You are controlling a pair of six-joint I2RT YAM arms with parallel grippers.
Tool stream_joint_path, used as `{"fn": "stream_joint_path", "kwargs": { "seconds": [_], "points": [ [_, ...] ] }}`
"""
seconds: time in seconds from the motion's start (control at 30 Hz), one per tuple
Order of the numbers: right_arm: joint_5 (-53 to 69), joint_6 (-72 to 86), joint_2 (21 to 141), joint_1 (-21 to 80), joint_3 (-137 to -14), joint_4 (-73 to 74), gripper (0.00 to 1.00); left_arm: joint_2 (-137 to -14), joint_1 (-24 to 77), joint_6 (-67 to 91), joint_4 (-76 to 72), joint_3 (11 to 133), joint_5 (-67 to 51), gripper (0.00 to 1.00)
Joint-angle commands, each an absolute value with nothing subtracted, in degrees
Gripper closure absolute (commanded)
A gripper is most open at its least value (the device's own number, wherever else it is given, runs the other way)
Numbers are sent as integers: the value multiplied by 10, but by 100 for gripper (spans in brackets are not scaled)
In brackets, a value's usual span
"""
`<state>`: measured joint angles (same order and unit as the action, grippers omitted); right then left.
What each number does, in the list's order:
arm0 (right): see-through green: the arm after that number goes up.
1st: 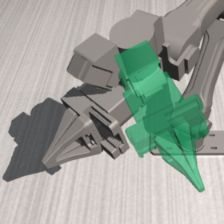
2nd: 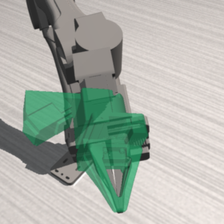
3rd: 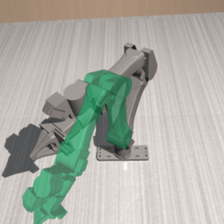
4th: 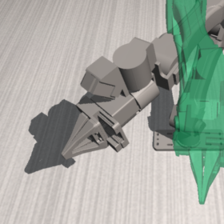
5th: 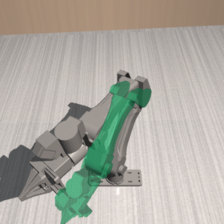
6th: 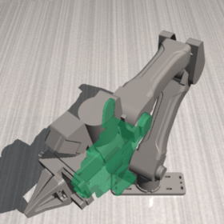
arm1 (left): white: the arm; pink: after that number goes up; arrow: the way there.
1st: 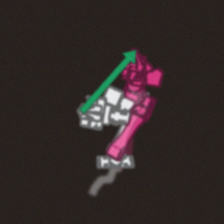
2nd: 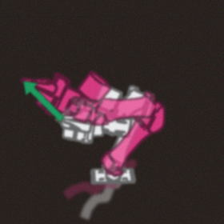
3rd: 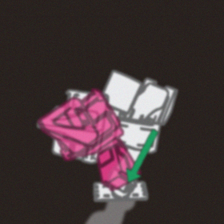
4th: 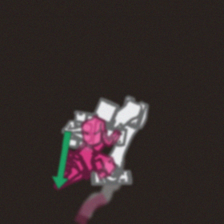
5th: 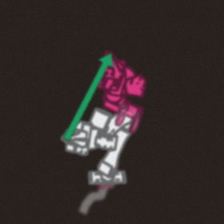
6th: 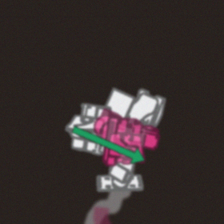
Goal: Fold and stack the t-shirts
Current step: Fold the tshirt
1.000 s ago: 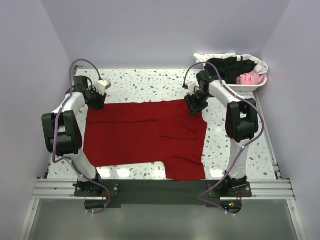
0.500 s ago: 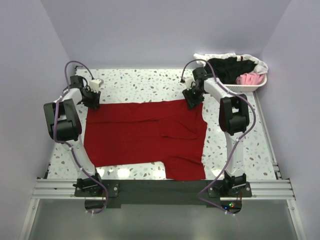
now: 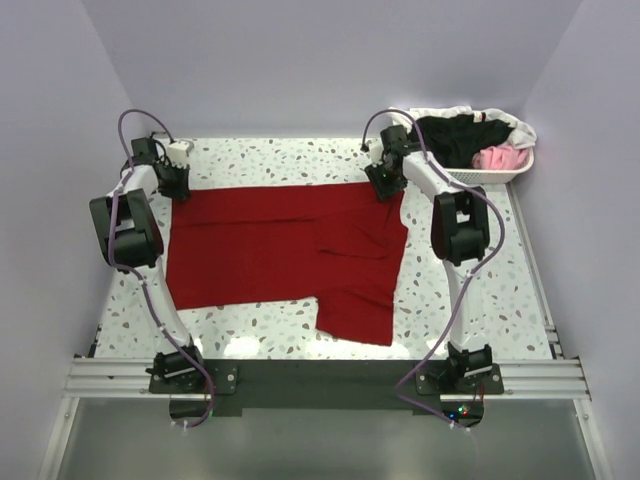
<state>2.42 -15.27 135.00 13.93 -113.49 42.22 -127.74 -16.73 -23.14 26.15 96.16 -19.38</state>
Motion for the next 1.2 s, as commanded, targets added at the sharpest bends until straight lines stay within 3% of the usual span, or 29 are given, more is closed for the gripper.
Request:
{"fn": "stream_joint_path", "kwargs": {
  "seconds": [0.0,0.2,0.23,0.4,0.5,0.7,0.9,1.17],
  "points": [
    [-39,-149,1403,132,-1189,403,57,-1349,-181,-230,278,992,-170,82],
    [38,-153,1376,132,-1259,475,41,-1287,-184,-251,287,1008,-266,70],
    [76,-157,1342,132,-1256,484,33,-1270,-185,-257,287,999,-280,69],
    [172,-215,1225,137,-1193,568,25,-1145,-207,-334,356,977,-356,54],
    [196,-302,1167,148,-1136,622,26,-1085,-224,-429,447,942,-409,48],
    [158,-469,1032,192,-915,660,41,-992,-236,-678,647,811,-442,43],
    [126,-519,937,279,-735,617,47,-895,-253,-757,647,656,-418,43],
    [60,-499,938,322,-657,509,54,-862,-261,-752,609,584,-392,45]
  ]
}}
